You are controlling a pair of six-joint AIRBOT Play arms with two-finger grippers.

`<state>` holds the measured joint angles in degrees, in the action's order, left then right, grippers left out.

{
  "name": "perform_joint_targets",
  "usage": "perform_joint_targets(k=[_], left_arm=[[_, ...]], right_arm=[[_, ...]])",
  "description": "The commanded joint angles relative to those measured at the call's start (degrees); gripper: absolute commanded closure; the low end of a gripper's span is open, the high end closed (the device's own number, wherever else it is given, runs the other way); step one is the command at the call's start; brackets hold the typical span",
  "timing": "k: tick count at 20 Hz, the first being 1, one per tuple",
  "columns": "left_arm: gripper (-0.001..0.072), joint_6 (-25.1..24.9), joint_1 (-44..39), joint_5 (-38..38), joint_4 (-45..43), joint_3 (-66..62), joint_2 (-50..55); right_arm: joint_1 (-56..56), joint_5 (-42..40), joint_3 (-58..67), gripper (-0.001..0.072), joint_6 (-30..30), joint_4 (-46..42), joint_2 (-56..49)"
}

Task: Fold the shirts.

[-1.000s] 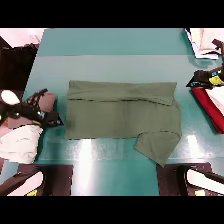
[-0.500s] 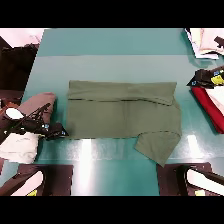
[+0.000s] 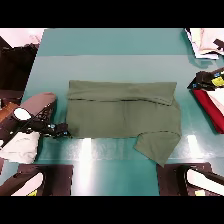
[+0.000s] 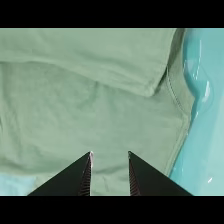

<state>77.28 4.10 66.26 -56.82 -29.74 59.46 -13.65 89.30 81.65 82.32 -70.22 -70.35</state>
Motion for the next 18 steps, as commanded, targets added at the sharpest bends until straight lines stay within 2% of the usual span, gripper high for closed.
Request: perform_joint_targets(k=[1,7,8,9,10,12,18], left_arm=[[0.0683,-0.42,-0.55,1.88,-0.20,0.02,0.00],[0.0684,-1.90,-0.55,3.34,-0.22,-2.89,-2.89],[0.0684,-2.23,-0.55,3.23,-0.20,-3.19,-3.43],[0.0684,-2.36,-0.55,3.45,-0.15,-3.37,-3.48],[0.0684,-2.58,-0.55,3.39,-0.22,-3.34,-3.48],[0.0684,-2.75,-0.55,3.32,-0.20,-3.34,-3.48],[0.0684,-2.75,-0.55,3.23,-0.17,-3.34,-3.48]], right_arm=[[-0.15,0.57,-3.50,0.0444,-0.17,-0.42,1.84],[-0.17,-2.16,-31.69,0.0433,-0.55,-7.87,14.60],[-0.15,-2.03,-36.61,0.0291,-0.55,-7.65,16.48],[-0.15,-1.75,-40.74,0.0201,-0.52,-7.45,17.79],[-0.15,-1.79,-44.57,0.0204,-0.31,-7.48,18.95],[-0.15,-2.14,-50.18,0.0274,1.53,-7.41,21.05],[-0.15,-4.96,-57.16,0.0283,4.87,-7.32,24.33]])
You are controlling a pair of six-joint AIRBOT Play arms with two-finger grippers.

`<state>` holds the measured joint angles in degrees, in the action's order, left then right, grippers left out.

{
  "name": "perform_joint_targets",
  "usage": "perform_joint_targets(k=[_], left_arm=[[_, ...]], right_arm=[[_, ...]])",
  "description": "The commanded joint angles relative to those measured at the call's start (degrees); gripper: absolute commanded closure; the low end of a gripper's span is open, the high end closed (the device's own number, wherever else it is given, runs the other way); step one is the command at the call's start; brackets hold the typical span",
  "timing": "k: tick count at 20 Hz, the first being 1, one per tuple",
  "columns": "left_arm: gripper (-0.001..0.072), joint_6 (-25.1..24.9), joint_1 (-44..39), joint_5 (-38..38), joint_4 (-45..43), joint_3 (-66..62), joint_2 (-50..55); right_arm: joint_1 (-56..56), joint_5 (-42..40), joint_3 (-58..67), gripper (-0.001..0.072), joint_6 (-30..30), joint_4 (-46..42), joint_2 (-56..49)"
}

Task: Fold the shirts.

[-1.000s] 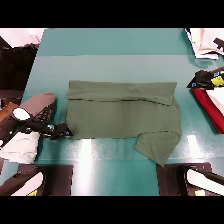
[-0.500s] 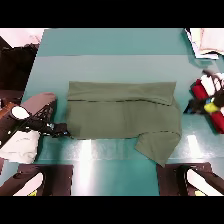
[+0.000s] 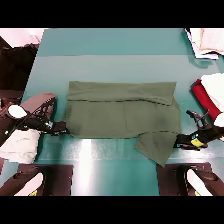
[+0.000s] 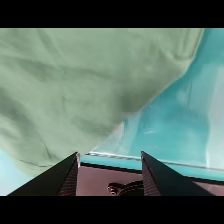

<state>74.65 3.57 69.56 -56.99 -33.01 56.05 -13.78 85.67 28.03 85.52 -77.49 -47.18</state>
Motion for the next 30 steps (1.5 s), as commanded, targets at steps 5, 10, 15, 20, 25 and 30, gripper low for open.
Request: perform_joint_targets(k=[5,10,15,20,25,30], left_arm=[[0.0684,-0.13,-0.02,0.11,0.00,-0.07,-0.07],[0.0684,-0.13,-0.02,0.11,-0.02,-0.07,-0.07],[0.0685,-0.09,-0.02,2.43,-0.04,-0.09,-0.07],[0.0686,-0.04,-0.02,9.05,-0.02,-0.02,-2.10],[0.0685,4.94,-0.02,10.49,0.00,-0.09,-15.80],[0.0685,5.05,-0.02,3.34,0.35,-2.45,-17.00]], right_arm=[[0.11,-7.19,-3.72,0.0335,1.88,5.75,-4.72],[0.11,-10.32,-3.72,0.0665,1.29,5.44,-6.10],[0.11,-4.55,0.20,0.0694,0.39,2.36,4.22],[0.09,11.06,8.76,0.0696,1.46,-7.98,13.70],[0.11,14.45,13.00,0.0696,1.46,-9.46,19.23],[0.11,8.59,19.54,0.0696,1.44,-8.17,12.31]])
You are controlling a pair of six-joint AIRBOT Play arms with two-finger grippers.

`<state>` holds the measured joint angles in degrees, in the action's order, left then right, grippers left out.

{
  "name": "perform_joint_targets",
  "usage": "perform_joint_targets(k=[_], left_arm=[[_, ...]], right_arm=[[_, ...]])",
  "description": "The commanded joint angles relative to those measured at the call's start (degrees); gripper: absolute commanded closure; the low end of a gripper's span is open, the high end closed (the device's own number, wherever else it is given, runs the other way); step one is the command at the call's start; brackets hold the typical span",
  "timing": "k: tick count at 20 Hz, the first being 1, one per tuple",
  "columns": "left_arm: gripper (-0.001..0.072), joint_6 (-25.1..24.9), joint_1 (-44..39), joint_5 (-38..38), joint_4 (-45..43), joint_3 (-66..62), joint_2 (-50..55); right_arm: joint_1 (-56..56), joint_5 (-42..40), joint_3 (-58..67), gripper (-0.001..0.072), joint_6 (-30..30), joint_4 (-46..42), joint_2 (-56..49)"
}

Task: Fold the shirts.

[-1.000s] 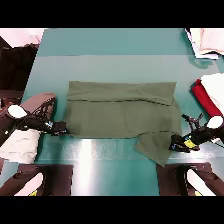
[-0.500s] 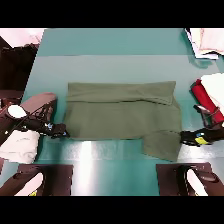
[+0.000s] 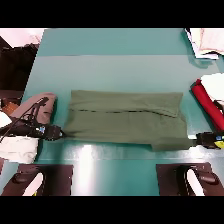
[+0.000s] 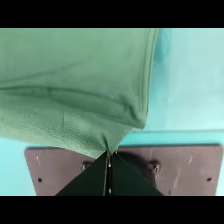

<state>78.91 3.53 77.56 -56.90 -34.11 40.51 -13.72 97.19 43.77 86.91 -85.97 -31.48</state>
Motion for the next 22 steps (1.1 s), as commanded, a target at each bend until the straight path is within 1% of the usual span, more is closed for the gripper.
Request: perform_joint_targets(k=[1,4,10,14,16,19,22], left_arm=[[0.0685,0.79,0.02,-6.78,0.37,-2.10,-1.44],[0.0685,0.74,0.02,-11.82,0.33,-5.46,1.57],[0.0684,-0.61,0.02,-17.40,0.37,-13.38,18.23],[0.0684,-1.36,0.02,-21.11,0.33,-20.13,28.13],[0.0684,-1.33,0.02,-22.97,0.35,-23.23,31.80],[0.0684,-1.33,0.02,-26.21,0.35,-26.10,34.84],[0.0683,-1.33,0.02,-30.51,0.35,-26.49,35.19]], right_arm=[[0.07,-4.98,5.40,0.0696,0.02,1.55,-5.73],[1.68,-12.11,9.51,0.0696,-0.09,4.39,-13.29],[10.14,-22.05,15.56,0.0696,0.04,4.35,-28.76],[11.72,-25.53,20.70,0.0695,0.13,4.39,-37.77],[11.69,-26.86,23.80,0.0695,1.42,4.37,-41.18],[11.72,-27.45,28.30,0.0695,1.62,4.39,-44.92],[11.69,-29.99,30.56,0.0693,1.64,5.42,-46.71]])
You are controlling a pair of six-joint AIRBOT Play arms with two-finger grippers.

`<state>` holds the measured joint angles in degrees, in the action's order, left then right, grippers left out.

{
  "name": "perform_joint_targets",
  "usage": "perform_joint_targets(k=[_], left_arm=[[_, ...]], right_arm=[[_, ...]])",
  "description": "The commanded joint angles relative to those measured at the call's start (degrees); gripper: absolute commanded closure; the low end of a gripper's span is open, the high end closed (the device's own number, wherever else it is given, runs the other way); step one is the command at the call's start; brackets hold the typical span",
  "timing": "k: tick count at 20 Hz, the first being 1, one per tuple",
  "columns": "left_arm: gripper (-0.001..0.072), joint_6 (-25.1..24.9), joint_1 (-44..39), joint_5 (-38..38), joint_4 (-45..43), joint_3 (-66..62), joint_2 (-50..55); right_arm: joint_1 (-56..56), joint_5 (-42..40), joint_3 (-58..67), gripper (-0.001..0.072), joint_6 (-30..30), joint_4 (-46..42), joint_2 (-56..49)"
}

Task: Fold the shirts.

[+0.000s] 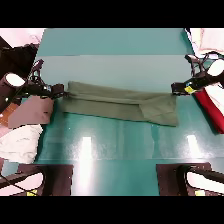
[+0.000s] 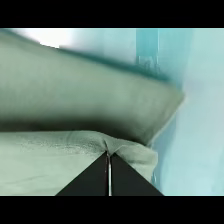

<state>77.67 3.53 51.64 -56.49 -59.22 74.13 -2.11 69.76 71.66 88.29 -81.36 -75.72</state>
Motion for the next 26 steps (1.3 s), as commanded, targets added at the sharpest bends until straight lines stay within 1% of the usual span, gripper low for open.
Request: perform_joint_targets(k=[1,2,3,4,6,7,8,9,11,12,13,14,17,19,20,26], left_arm=[[0.0612,-0.07,0.02,-5.46,-0.07,-1.38,1.57],[0.0320,-0.04,0.02,-6.05,-0.07,-1.38,1.57],[0.0150,0.11,0.02,-6.43,-0.04,-1.38,1.57],[0.0150,0.09,0.02,-6.64,-0.09,-1.38,1.57],[0.0151,0.11,0.04,-5.77,-0.02,-1.46,1.53],[0.0151,0.04,0.02,-3.85,-0.04,-1.84,1.53],[0.0165,-0.04,0.02,-1.18,-0.04,-2.40,1.51],[0.0289,-0.09,0.02,1.79,-0.04,-2.97,1.51],[0.0636,-0.13,0.02,5.81,0.02,-3.39,1.42],[0.0683,-0.20,0.02,6.88,0.00,-3.39,1.44],[0.0683,-0.15,0.02,7.76,0.02,-3.39,1.44],[0.0683,-0.13,0.02,8.55,0.26,-3.39,1.44],[0.0683,-0.13,-0.24,9.75,2.19,-3.39,1.44],[0.0683,-0.13,-1.75,9.97,2.32,-3.39,1.44],[0.0683,-0.13,-3.02,9.92,2.32,-3.39,1.44],[0.0684,-0.09,-10.54,9.57,2.34,-3.39,1.44]], right_arm=[[-0.15,-2.84,2.95,0.0691,0.31,0.85,-2.84],[-0.15,-2.73,3.02,0.0678,0.33,0.85,-3.15],[-0.15,-3.13,2.60,0.0509,0.31,0.87,-3.15],[-0.15,-3.19,2.40,0.0309,0.31,0.83,-3.13],[-0.98,-1.81,2.38,0.0297,-0.09,1.73,-2.93],[-2.05,-0.26,2.38,0.0296,-1.97,3.72,-2.93],[-3.93,1.66,2.14,0.0297,-4.94,7.26,-2.93],[-6.58,3.50,1.29,0.0296,-7.82,12.39,-2.93],[-12.61,5.81,-1.81,0.0295,-11.96,21.68,-2.93],[-15.26,6.32,-3.63,0.0221,-12.94,24.13,-2.93],[-18.05,6.88,-5.92,0.0045,-13.49,26.12,-2.93],[-20.17,6.99,-8.24,0.0006,-14.78,27.76,-2.95],[-24.30,4.09,-14.95,0.0016,-20.79,32.98,-3.02],[-24.79,-0.39,-18.29,0.0021,-22.95,33.81,-3.02],[-24.79,-1.73,-19.23,0.0045,-23.63,33.92,-3.19],[-24.72,-0.35,-19.26,0.0049,-26.51,38.42,-10.51]])
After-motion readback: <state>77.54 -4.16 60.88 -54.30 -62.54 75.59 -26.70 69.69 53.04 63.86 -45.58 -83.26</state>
